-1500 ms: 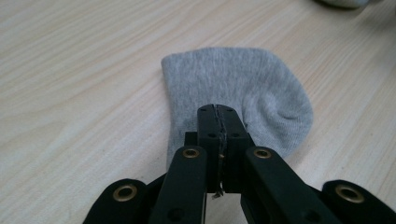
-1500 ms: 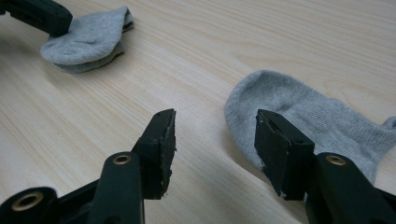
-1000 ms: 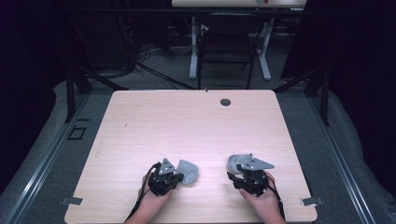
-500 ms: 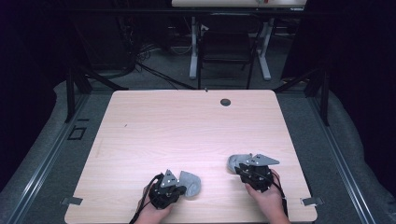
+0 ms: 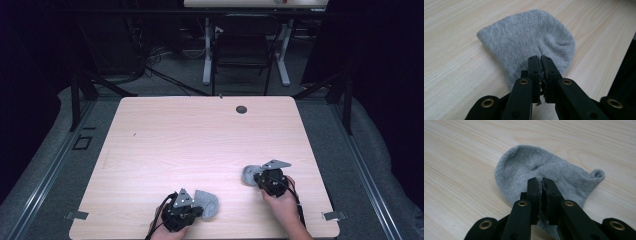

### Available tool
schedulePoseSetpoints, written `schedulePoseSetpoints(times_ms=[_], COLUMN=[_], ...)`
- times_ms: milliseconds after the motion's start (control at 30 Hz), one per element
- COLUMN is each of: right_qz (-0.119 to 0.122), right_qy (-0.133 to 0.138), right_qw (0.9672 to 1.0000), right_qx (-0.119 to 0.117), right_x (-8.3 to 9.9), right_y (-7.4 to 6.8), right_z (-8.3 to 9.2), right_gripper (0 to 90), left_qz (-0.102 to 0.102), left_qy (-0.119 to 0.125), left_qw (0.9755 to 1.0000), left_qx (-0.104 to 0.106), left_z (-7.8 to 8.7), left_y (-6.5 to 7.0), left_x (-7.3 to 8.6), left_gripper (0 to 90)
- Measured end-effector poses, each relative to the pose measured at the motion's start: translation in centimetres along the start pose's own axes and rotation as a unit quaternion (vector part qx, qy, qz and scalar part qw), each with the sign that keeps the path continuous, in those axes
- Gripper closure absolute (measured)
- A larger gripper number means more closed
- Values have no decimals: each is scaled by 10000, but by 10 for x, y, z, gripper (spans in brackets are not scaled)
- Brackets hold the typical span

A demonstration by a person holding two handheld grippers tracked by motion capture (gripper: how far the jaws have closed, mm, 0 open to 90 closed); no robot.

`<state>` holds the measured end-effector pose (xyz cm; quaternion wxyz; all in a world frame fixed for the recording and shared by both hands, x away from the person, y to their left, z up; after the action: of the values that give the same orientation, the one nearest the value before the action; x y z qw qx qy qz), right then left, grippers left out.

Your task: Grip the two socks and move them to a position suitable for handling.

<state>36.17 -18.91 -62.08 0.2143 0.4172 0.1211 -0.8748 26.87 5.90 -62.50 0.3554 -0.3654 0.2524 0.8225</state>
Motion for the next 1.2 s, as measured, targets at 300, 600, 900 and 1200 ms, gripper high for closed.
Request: schedulePoseSetpoints(times_ms=[300, 600, 900, 1200], right_qz=[280, 410, 289, 333], right_qy=[-13, 32, 137, 221], right_qw=[9993, 9975, 9965, 9954], right_qx=[-261, -566, -771, -868], right_x=[-9, -17, -24, -29], right_y=[-33, -67, -88, -104], right_z=[-14, -28, -40, -45], right_gripper=[840, 836, 832, 801], left_qz=[-81, -117, -115, -114], left_qy=[43, 68, 86, 90], left_qw=[9999, 9998, 9998, 9998], left_qx=[43, 111, 123, 168], left_z=[-3, -3, -5, -5], left_y=[7, 8, 10, 9], left_x=[0, 0, 0, -1], left_gripper=[868, 866, 864, 856])
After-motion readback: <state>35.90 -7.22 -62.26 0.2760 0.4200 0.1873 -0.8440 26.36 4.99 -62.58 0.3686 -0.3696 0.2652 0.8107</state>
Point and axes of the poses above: each handheld gripper's, and its own axes: z roughly backward along the jaws, x roughly out of its underside, y roughly to its right, the point moved 7 cm from there along -z, roughly forward along the jaws, and after that the axes turned 8 degrees about y, right-handed, at the moved point
